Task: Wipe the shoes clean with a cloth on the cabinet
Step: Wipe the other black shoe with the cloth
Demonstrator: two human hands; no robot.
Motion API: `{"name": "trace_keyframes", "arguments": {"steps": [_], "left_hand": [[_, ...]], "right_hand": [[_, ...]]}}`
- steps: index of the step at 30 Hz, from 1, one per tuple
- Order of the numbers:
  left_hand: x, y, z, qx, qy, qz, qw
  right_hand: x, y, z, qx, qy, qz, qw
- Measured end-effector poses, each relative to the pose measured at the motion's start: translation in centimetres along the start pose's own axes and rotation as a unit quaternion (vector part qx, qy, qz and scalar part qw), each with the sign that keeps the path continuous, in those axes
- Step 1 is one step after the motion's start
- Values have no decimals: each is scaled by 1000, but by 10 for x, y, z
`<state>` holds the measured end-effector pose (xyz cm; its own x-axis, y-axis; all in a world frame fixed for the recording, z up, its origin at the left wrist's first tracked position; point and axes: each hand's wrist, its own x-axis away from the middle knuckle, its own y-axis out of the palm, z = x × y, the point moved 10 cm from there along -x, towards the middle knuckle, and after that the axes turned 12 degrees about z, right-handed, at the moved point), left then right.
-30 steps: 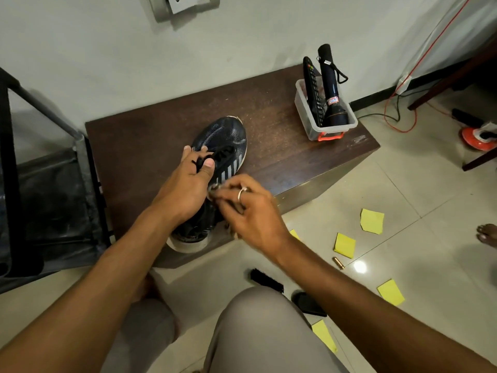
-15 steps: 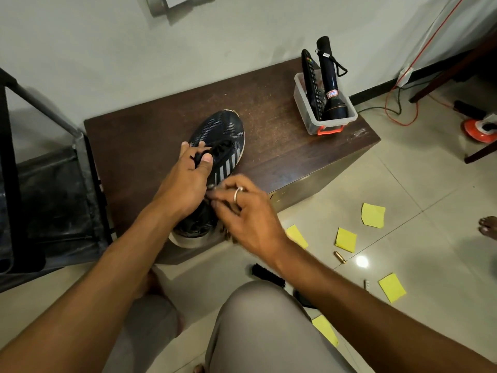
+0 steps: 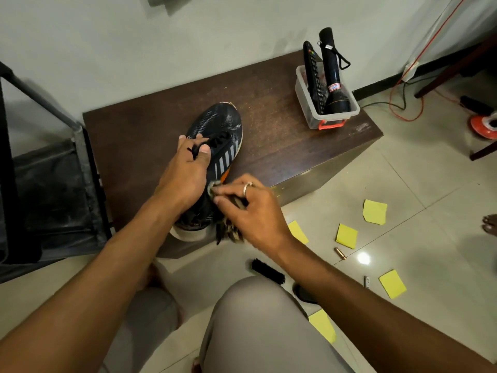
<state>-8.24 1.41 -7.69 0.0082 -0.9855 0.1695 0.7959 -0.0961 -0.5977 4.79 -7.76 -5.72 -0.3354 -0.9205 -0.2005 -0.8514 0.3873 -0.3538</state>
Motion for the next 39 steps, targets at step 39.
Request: {"name": "trace_keyframes", "arguments": {"steps": [39], "left_hand": [[-5, -2, -7, 51, -28, 40, 998]], "right_hand": [[-38, 9, -6, 60, -44, 35, 997]]}}
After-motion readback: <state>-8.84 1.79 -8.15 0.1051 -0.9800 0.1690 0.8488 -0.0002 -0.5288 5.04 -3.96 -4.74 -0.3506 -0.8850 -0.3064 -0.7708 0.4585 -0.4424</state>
